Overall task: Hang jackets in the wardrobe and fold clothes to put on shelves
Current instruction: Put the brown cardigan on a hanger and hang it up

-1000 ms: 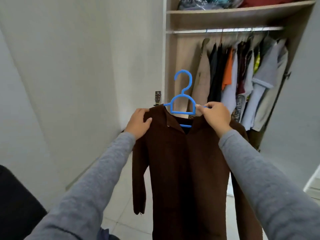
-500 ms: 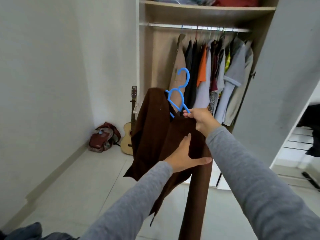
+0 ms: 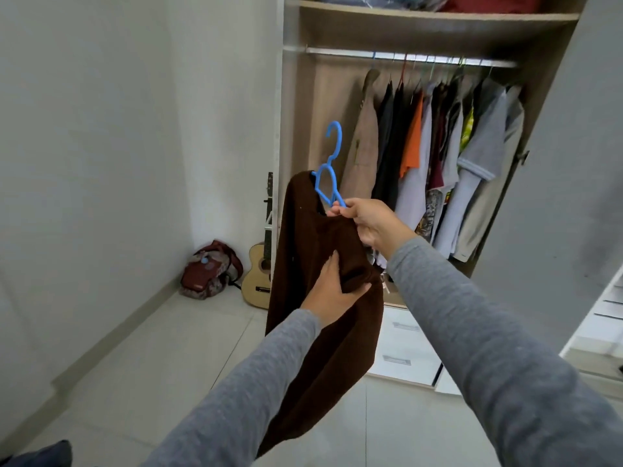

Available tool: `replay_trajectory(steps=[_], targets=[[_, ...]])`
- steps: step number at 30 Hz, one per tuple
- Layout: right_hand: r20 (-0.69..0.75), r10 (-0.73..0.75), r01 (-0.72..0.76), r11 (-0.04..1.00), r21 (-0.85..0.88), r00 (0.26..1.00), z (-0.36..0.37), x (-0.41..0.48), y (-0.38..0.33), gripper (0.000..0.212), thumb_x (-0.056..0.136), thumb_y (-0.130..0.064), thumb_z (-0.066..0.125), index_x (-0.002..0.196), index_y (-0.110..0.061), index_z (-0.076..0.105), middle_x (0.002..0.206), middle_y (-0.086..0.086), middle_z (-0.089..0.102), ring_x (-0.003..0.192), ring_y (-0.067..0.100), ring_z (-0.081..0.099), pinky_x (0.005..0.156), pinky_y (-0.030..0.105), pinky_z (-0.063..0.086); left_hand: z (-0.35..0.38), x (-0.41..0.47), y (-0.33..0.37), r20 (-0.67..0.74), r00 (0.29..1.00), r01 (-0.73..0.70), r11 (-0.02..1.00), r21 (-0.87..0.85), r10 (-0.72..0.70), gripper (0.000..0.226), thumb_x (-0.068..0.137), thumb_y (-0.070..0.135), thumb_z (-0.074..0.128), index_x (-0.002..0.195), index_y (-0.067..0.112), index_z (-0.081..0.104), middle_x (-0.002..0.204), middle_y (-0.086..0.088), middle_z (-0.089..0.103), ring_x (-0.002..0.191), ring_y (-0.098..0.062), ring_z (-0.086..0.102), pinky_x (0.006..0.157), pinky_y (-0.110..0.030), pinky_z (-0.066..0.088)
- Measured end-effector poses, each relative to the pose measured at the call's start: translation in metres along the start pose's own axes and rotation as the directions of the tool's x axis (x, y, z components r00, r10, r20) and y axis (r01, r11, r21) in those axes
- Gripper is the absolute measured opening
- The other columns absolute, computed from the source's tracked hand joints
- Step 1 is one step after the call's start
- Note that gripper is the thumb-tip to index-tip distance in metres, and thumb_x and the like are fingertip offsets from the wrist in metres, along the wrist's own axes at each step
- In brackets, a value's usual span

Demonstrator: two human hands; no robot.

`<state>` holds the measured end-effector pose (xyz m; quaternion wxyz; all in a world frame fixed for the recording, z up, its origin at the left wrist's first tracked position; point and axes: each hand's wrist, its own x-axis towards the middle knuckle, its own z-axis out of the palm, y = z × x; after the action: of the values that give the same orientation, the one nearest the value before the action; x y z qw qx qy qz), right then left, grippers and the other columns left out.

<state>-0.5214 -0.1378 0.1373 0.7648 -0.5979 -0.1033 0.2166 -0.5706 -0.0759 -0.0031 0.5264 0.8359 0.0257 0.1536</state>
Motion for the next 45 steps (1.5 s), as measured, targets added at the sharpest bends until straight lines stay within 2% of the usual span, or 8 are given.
replay_trajectory(steps=[8,12,14,20,25,34,39,45], targets=[[-0.198,-0.007,0.038,0.988,0.151,0.98,-0.005,0.063,-0.019,0.029,0.093,0.017,0.03,0.076,0.002,0.049,0.077,0.012,0.051,0.068,0.018,0.057,0.086,0.027,0.051,-0.009,0.05,-0.011,0.101,0.995,-0.017,0.997,-0.079,0.025,0.092,0.083,0.044,0.066,0.151,0.021,0.009,0.154,0.005,0.022,0.141,-0.01,0.023,0.117,-0.035,0.022],[-0.192,-0.022,0.07,0.967,0.246,0.981,-0.009,0.101,-0.032,0.029,0.092,0.017,0.033,0.076,0.001,0.05,0.081,0.015,0.052,0.111,0.03,0.06,0.101,0.031,0.045,-0.01,0.108,-0.019,0.118,0.992,-0.043,0.993,-0.107,0.055,0.095,0.074,0.059,0.067,0.149,0.029,0.017,0.151,0.009,0.031,0.137,-0.006,0.031,0.115,-0.037,0.028],[-0.188,-0.035,0.084,0.963,0.258,0.982,-0.009,0.114,-0.039,0.031,0.092,0.017,0.032,0.074,0.001,0.05,0.082,0.015,0.052,0.118,0.031,0.056,0.103,0.031,0.043,-0.012,0.133,-0.023,0.102,0.992,-0.065,0.994,-0.093,0.075,0.097,0.069,0.066,0.068,0.147,0.031,0.022,0.147,0.011,0.037,0.134,-0.005,0.036,0.113,-0.037,0.032],[-0.186,-0.097,0.15,0.944,0.295,0.978,-0.003,0.218,-0.081,0.027,0.093,0.015,0.031,0.078,0.002,0.05,0.085,0.017,0.05,0.105,0.028,0.058,0.099,0.027,0.045,-0.038,0.254,-0.027,0.096,0.973,-0.199,0.973,-0.12,0.211,0.082,0.07,0.061,0.069,0.14,0.04,0.034,0.14,0.013,0.045,0.128,-0.005,0.043,0.11,-0.038,0.035],[-0.15,-0.179,0.215,0.938,0.271,0.972,0.007,0.307,-0.124,0.026,0.094,0.013,0.034,0.079,0.002,0.052,0.088,0.016,0.051,0.074,0.02,0.059,0.087,0.024,0.051,-0.063,0.372,-0.036,0.043,0.969,-0.24,0.966,-0.096,0.245,0.098,0.064,0.067,0.069,0.145,0.033,0.027,0.147,0.011,0.037,0.134,-0.007,0.037,0.112,-0.039,0.033],[-0.143,-0.259,0.29,0.911,0.293,0.955,0.009,0.438,-0.164,0.029,0.094,0.014,0.03,0.076,0.001,0.049,0.079,0.014,0.047,0.072,0.021,0.055,0.098,0.028,0.044,-0.078,0.498,-0.048,-0.081,0.978,-0.209,0.932,-0.296,0.193,0.08,0.075,0.035,0.076,0.143,0.025,0.035,0.141,0.007,0.044,0.128,-0.009,0.042,0.11,-0.031,0.034],[-0.112,-0.259,0.281,0.904,0.323,0.959,0.008,0.511,-0.187,0.026,0.093,0.013,0.033,0.076,0.003,0.05,0.079,0.016,0.047,0.067,0.021,0.055,0.064,0.023,0.055,-0.073,0.556,-0.044,-0.189,0.978,-0.163,0.896,-0.413,0.091,0.071,0.077,0.032,0.075,0.139,0.021,0.041,0.13,0.008,0.05,0.116,-0.007,0.046,0.1,-0.023,0.034],[-0.01,-0.272,0.261,0.913,0.312,0.962,0.004,0.598,-0.224,0.02,0.093,0.011,0.033,0.103,0.006,0.051,0.081,0.017,0.052,0.071,0.021,0.057,0.08,0.024,0.053,-0.105,0.645,-0.043,-0.191,0.975,-0.175,0.921,-0.348,0.113,0.076,0.063,0.047,0.081,0.129,0.025,0.052,0.127,0.004,0.057,0.118,-0.016,0.052,0.107,-0.04,0.038]])
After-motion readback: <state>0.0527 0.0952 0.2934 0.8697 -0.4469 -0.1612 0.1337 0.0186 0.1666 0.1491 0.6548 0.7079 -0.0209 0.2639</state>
